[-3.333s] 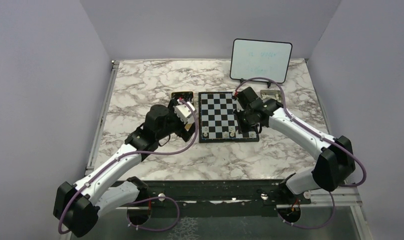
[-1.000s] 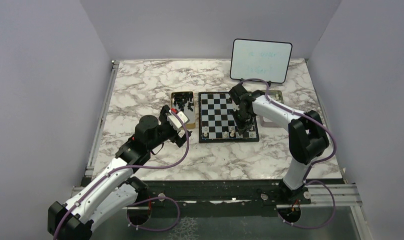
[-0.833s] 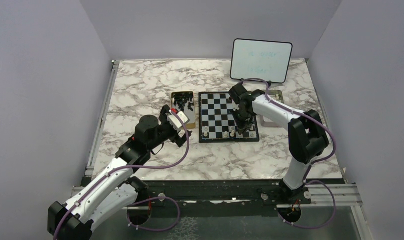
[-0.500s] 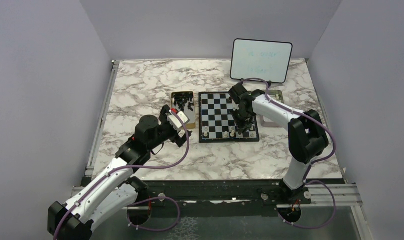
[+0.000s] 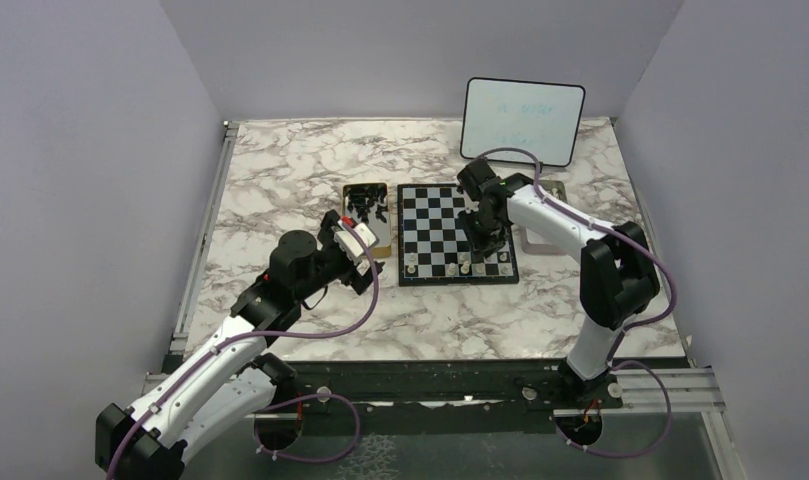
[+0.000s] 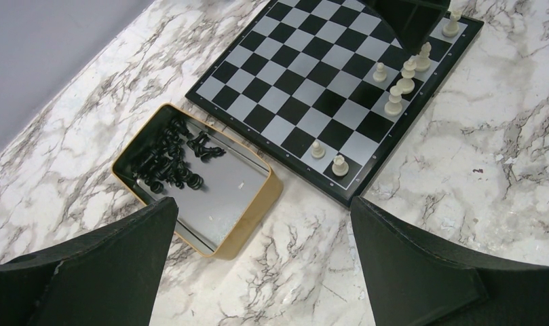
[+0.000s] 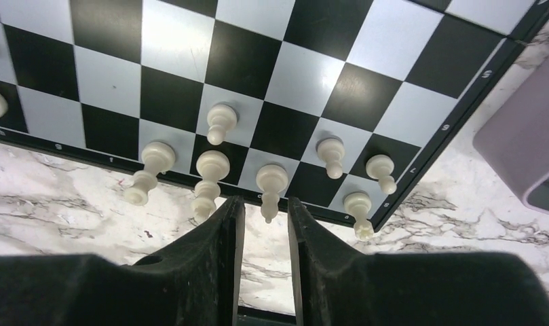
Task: Set up the chess pieces on the board
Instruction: Place the chess piece on the chessboard.
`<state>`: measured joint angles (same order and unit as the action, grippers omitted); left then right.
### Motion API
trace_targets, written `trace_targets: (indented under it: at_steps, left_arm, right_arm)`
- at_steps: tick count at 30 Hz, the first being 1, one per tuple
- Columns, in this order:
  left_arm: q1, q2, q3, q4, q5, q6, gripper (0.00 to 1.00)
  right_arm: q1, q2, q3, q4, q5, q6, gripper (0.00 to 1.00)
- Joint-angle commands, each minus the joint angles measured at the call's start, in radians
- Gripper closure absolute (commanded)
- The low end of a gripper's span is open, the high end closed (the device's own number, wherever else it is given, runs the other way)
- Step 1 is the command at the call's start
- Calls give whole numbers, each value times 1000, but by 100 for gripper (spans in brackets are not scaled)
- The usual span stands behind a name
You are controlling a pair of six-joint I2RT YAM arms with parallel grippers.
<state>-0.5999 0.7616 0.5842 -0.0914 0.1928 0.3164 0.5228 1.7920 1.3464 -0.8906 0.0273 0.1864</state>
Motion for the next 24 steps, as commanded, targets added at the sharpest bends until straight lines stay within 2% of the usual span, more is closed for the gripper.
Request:
trace_targets:
  at_steps: [1, 6, 9, 17, 19, 24]
  left_arm:
    - [-3, -17, -6, 32, -9, -7, 1]
    - [-2, -9, 14, 60, -19, -101, 1]
    - [-2, 12, 19, 87, -152, -224, 1]
    - [-1, 77, 127, -64, -305, -413, 1]
    - [-1, 103, 147, -105, -344, -433, 1]
    - [-1, 114, 131, -115, -325, -385, 1]
  right_arm:
    - [-15, -87, 55, -13, 56, 25, 65]
    - [-55, -159, 47, 84, 154, 40, 65]
    - [-88, -191, 27, 157, 220, 35, 65]
    - [-243, -239, -40, 352, 323, 1, 66]
    - [-285, -213, -46, 394, 335, -43, 68]
    - [-381, -113, -19, 444, 360, -132, 75]
